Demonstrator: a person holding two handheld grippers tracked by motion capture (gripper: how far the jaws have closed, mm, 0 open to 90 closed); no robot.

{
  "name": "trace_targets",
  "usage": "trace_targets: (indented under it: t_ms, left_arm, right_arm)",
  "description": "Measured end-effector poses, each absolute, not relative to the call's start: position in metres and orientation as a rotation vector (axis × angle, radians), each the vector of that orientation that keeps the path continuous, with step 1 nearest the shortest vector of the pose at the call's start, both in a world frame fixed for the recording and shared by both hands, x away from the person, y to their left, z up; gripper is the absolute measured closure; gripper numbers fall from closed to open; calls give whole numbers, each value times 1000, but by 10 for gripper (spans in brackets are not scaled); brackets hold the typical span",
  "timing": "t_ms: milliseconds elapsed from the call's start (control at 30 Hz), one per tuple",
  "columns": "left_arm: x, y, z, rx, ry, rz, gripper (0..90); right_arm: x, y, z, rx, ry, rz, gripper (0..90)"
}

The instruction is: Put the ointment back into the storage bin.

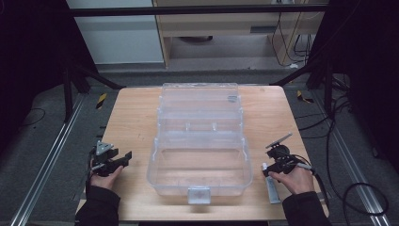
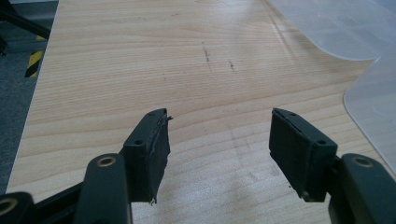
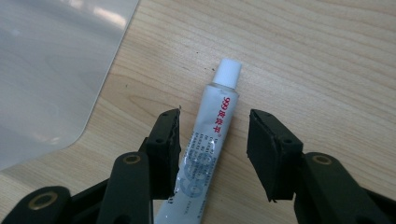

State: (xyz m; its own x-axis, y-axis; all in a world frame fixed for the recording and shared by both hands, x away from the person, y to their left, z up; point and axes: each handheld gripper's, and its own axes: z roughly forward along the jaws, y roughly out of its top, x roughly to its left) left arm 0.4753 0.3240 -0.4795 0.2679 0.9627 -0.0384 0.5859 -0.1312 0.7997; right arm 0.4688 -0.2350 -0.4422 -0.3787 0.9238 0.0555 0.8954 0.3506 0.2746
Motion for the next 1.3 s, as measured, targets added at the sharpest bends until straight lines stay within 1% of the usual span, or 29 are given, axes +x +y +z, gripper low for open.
trace_targets:
  t_ms: [767,1300]
  left_arm:
    - [475,324,-480,1816,1406,661,375]
    - [475,324,-480,1817,1406,661,374]
  right_arm:
    - [476,-233,-459,1763,2495,336,634]
    - [477,-229,-464,1753,2522,301,685]
